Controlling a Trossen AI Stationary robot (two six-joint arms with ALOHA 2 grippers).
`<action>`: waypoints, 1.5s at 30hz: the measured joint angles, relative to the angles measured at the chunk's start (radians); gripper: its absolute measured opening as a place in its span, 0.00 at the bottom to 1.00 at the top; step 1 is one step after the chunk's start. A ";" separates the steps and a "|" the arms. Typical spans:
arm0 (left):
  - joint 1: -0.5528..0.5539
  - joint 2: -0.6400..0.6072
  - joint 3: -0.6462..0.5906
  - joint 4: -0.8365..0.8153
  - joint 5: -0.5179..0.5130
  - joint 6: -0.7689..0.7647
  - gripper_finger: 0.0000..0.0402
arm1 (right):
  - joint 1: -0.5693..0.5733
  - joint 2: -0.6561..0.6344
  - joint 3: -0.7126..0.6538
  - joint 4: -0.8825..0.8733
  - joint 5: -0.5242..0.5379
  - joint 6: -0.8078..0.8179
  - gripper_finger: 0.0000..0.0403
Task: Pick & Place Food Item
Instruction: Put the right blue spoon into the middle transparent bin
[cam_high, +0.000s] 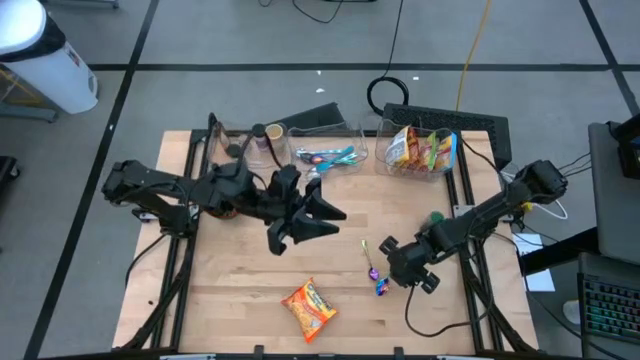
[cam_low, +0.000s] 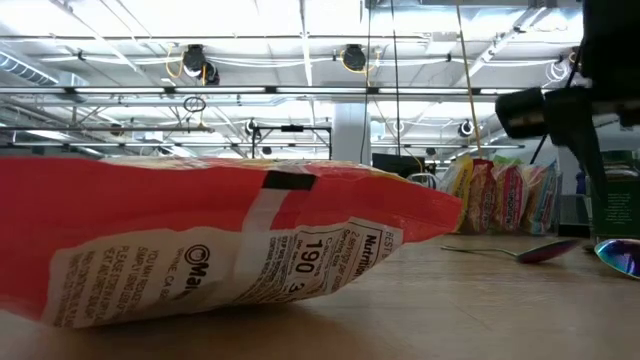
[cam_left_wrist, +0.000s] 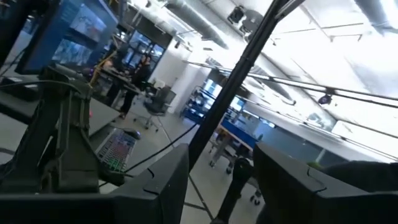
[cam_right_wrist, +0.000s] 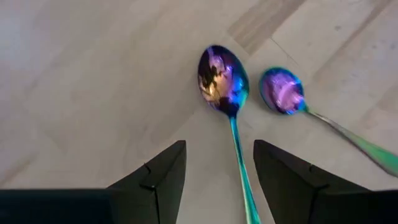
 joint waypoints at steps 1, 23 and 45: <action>-0.008 0.007 0.000 0.004 -0.020 0.001 0.46 | -0.002 0.000 -0.018 0.024 -0.001 0.008 0.45; -0.045 0.060 0.000 0.076 -0.133 -0.018 0.45 | -0.051 0.125 -0.089 0.195 0.032 0.106 0.40; -0.045 0.061 0.000 0.064 -0.128 -0.007 0.45 | -0.070 0.064 -0.094 0.245 0.077 0.046 0.37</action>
